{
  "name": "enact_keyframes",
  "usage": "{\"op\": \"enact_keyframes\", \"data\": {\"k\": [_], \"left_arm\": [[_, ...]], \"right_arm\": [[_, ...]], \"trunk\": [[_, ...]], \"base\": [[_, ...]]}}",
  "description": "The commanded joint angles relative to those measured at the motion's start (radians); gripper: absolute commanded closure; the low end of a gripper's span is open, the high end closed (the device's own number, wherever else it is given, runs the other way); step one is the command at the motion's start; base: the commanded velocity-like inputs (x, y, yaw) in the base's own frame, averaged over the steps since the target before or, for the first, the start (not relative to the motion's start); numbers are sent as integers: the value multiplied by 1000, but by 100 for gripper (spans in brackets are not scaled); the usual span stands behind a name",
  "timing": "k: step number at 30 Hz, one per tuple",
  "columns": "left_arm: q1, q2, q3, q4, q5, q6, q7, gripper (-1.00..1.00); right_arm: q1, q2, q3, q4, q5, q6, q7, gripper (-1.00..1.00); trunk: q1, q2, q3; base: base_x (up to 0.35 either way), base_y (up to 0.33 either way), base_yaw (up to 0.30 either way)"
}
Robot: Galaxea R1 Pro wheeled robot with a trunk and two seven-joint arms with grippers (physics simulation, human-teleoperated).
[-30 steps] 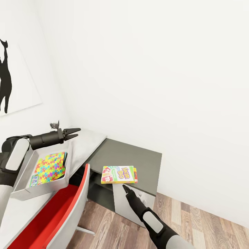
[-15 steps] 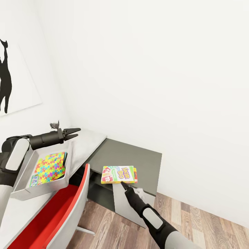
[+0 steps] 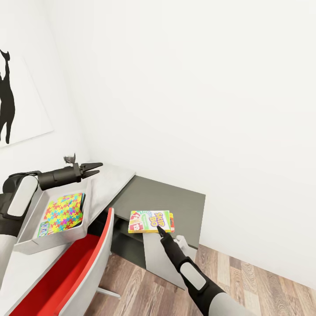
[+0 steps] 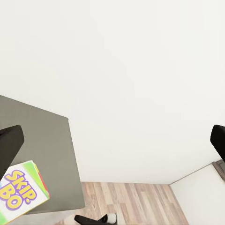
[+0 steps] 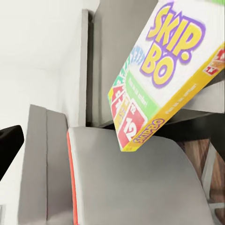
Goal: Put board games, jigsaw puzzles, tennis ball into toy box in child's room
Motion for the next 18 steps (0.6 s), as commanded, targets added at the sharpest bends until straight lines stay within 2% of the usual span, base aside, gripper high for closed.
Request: {"op": "enact_keyframes", "data": {"k": [1, 5, 9, 18], "left_arm": [[-1, 0, 1, 0, -4, 4, -6, -100], [0, 0, 1, 0, -4, 4, -5, -100], [6, 0, 2, 0, -3, 4, -6, -100], [11, 1, 2, 0, -1, 4, -6, -100]], "right_arm": [[-2, 0, 9, 2, -9, -9, 2, -100], [-2, 0, 12, 2, -10, 12, 4, -100], [-2, 0, 14, 3, -14, 64, 31, -100], [-1, 0, 14, 14, -22, 86, 52, -100]], "trunk": [[1, -2, -2], [1, -2, -2], [1, -2, -2], [1, -2, -2]], "base": [[0, 0, 0], [0, 0, 0], [0, 0, 0], [1, 1, 0]]}}
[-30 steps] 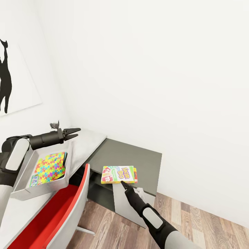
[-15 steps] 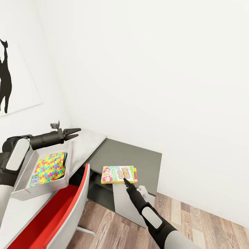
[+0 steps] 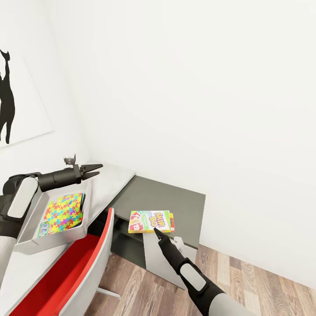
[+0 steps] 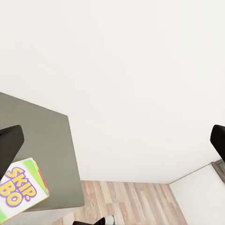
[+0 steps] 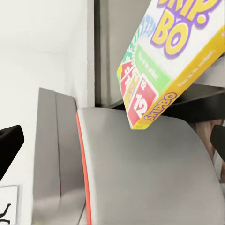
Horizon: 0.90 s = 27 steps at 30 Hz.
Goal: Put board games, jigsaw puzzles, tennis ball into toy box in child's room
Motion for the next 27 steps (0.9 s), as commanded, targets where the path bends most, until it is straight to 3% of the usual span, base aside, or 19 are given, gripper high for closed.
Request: {"op": "enact_keyframes", "data": {"k": [1, 11, 27], "left_arm": [[-1, 0, 1, 0, -4, 4, -6, -100], [0, 0, 1, 0, -4, 4, -6, -100], [0, 0, 1, 0, -4, 4, -6, -100]], "right_arm": [[-1, 0, 4, 2, -12, 1, 4, -100], [-1, 0, 4, 21, -79, 1, 7, -100], [-1, 0, 4, 49, -90, 4, 27, -100]], "trunk": [[1, -2, -2], [1, -2, -2], [1, -2, -2]], "base": [[25, 23, 0], [96, 53, 0], [8, 27, 0]]}}
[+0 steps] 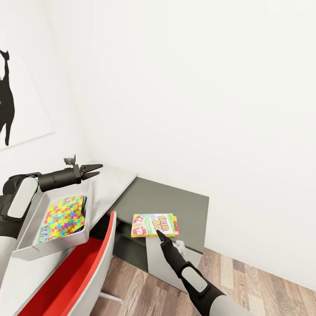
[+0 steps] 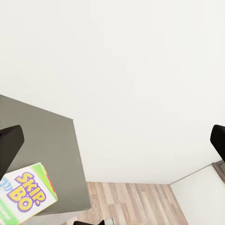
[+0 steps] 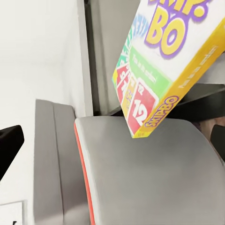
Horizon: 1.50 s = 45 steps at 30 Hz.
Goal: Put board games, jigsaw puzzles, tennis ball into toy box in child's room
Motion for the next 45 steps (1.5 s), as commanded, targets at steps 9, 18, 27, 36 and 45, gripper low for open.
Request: {"op": "enact_keyframes", "data": {"k": [9, 18, 27, 36, 45], "left_arm": [[-1, -1, 1, 0, -4, 4, -6, -100], [-1, 0, 2, 0, -4, 4, -6, -100], [-1, 0, 3, 0, -4, 4, -6, -100], [-1, 0, 4, 0, -4, 4, -7, -100], [-1, 0, 4, 0, -4, 4, -7, -100]], "right_arm": [[-1, 0, 4, 2, -9, 6, 4, -100], [-1, 0, 4, 2, -9, 6, 5, -100], [-1, 0, 4, 9, -8, 5, 6, -100], [-1, 0, 4, 10, -7, 4, 7, -100], [-1, 0, 5, 10, -6, 4, 33, -100]], "trunk": [[1, -2, -2], [1, -2, -2], [1, -2, -2], [16, -30, -15], [20, -37, -18]], "base": [[0, 80, 0], [0, 9, 0], [0, 0, 0], [0, 0, 0], [0, 0, 0]]}}
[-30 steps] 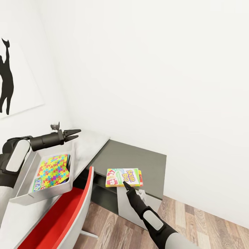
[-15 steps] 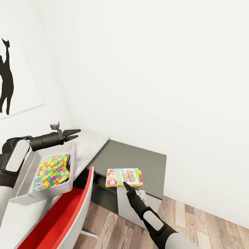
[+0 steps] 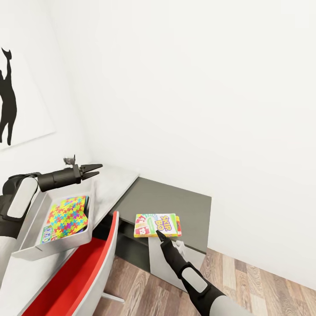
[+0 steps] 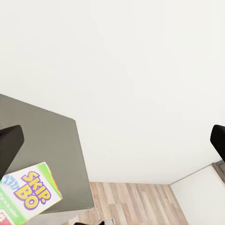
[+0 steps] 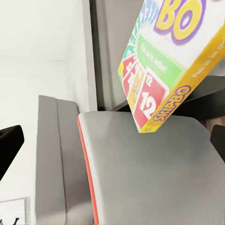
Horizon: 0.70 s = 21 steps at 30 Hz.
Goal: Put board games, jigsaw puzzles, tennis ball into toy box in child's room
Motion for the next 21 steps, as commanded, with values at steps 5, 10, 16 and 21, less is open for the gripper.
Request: {"op": "enact_keyframes", "data": {"k": [5, 10, 16, 21], "left_arm": [[-1, 0, 1, 0, -4, 4, -6, -100], [-1, -1, 0, 0, -4, 4, -6, -100], [-1, -2, -1, 0, -4, 4, -6, -100], [-1, -3, -1, 0, -4, 4, -6, -100]], "right_arm": [[-1, 0, 4, 2, -9, 1, 13, -100], [-1, 0, 5, 2, -9, 1, 16, -100], [-1, 0, 5, 15, -9, -1, 17, -100], [-1, 0, 6, 24, -9, -5, 17, -100]], "trunk": [[20, -37, -18], [39, -72, -33], [62, -114, -52], [81, -149, -68]], "base": [[0, 0, 0], [0, 0, 0], [0, 0, 0], [0, 0, 0]]}}
